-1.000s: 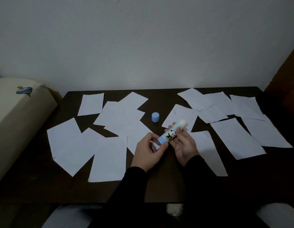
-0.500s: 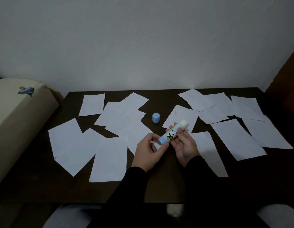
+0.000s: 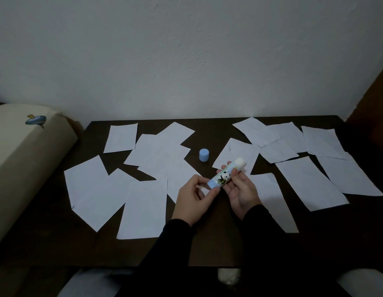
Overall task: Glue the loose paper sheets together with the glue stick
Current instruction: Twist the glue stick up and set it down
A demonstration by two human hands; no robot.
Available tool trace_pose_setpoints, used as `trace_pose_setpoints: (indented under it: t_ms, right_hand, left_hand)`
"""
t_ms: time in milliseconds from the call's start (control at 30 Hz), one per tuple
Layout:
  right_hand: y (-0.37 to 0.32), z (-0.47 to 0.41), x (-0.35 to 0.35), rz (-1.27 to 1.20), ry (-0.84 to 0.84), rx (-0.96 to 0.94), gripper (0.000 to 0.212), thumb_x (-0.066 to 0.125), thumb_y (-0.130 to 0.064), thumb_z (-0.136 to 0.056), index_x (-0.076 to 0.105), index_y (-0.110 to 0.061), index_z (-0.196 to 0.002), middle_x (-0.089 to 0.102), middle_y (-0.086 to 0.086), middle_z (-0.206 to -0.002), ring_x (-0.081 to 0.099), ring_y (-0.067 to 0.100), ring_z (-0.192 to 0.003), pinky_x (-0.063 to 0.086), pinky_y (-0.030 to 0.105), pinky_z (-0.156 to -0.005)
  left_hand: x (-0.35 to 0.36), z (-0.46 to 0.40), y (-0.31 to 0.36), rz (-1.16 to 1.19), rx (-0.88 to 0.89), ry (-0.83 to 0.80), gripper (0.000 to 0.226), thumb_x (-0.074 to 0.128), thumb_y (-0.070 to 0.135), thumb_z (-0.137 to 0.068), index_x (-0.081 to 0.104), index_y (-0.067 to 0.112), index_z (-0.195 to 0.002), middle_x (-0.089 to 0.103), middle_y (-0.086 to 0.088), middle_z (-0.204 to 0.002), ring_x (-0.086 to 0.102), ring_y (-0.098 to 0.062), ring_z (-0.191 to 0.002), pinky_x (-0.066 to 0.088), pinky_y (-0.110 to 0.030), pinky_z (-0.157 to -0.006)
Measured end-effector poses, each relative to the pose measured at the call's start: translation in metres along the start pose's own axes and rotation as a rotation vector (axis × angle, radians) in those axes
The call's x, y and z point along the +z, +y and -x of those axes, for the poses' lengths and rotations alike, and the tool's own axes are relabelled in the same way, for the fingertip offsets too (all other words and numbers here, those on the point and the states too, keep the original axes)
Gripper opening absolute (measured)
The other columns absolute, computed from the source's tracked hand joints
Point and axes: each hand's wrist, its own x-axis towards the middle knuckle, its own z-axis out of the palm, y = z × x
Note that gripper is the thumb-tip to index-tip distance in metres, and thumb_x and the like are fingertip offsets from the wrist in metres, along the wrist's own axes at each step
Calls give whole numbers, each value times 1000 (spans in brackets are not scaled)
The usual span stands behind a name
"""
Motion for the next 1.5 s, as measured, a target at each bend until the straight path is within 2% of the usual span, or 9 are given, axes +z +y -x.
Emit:
trace_pose_setpoints:
  t_ms: [167, 367, 533, 667, 900, 1033, 1200, 1300, 1500]
  right_hand:
    - [0, 0, -1, -6, 14, 6, 17, 42, -14, -100, 56, -11, -110, 61, 14, -113, 62, 23, -102, 53, 34, -75]
    - [0, 1, 0, 5, 29, 10, 18, 42, -16, -100, 58, -13, -107, 62, 14, -109, 60, 24, -104, 52, 34, -77]
    - [-1, 2, 1, -17, 15, -1, 18, 40, -11, -100, 55, -10, -110, 61, 13, -111, 61, 22, -101, 52, 35, -77]
    - [0, 1, 0, -9, 21, 1, 19, 41, -11, -100, 52, -10, -116, 61, 11, -113, 61, 22, -101, 51, 35, -77]
    - [0, 0, 0, 9, 31, 13, 19, 41, -15, -101, 54, -11, -114, 60, 14, -114, 60, 25, -107, 52, 35, -78]
    - [0, 0, 0, 13, 5, 14, 20, 39, -14, -101, 54, -10, -113, 61, 13, -109, 61, 22, -102, 53, 33, -74]
    - [1, -2, -2, -22, 6, -4, 28, 40, -12, -100, 47, -6, -127, 59, 13, -118, 60, 22, -104, 52, 35, -79]
    - [0, -1, -1, -31, 9, 1, 20, 40, -13, -101, 53, -9, -116, 59, 13, -114, 61, 22, -103, 52, 35, -76]
    - [-1, 1, -1, -12, 26, 10, 18, 41, -15, -101, 57, -13, -108, 60, 14, -112, 59, 24, -105, 51, 36, -79]
  left_hand:
    - [1, 1, 0, 81, 40, 23, 20, 72, 37, -84, 57, 33, -96, 62, 15, -95, 53, -6, -65, 46, -19, -56]
    - [3, 2, 3, 1, -55, -38, 41, 41, 53, -96, 69, 22, -93, 67, 8, -88, 61, -9, -78, 50, -27, -68]
    - [0, 1, 1, 13, -14, 3, 16, 67, 41, -87, 63, 29, -97, 64, 14, -94, 57, -8, -72, 48, -20, -60]
    - [0, 2, 1, 67, 34, -3, 30, 78, 33, -79, 59, 30, -102, 62, 15, -98, 52, -1, -64, 45, -13, -56]
    - [3, 1, 1, 95, -75, -25, 36, 46, 51, -95, 69, 24, -93, 69, 6, -83, 57, -7, -67, 48, -27, -62]
    - [2, 0, -1, 73, -75, -5, 27, 56, 47, -93, 70, 24, -96, 69, 6, -85, 62, -16, -73, 54, -35, -67]
    - [0, 1, 0, 88, -24, 22, 19, 74, 34, -83, 65, 32, -100, 66, 13, -92, 52, -6, -63, 45, -16, -54]
    - [0, 1, 0, 138, -10, 19, 24, 76, 34, -81, 64, 33, -103, 64, 14, -93, 50, -7, -59, 48, -25, -55]
    - [3, 2, 2, 74, -89, -44, 39, 47, 53, -94, 71, 24, -88, 67, 10, -79, 55, -4, -64, 44, -24, -60]
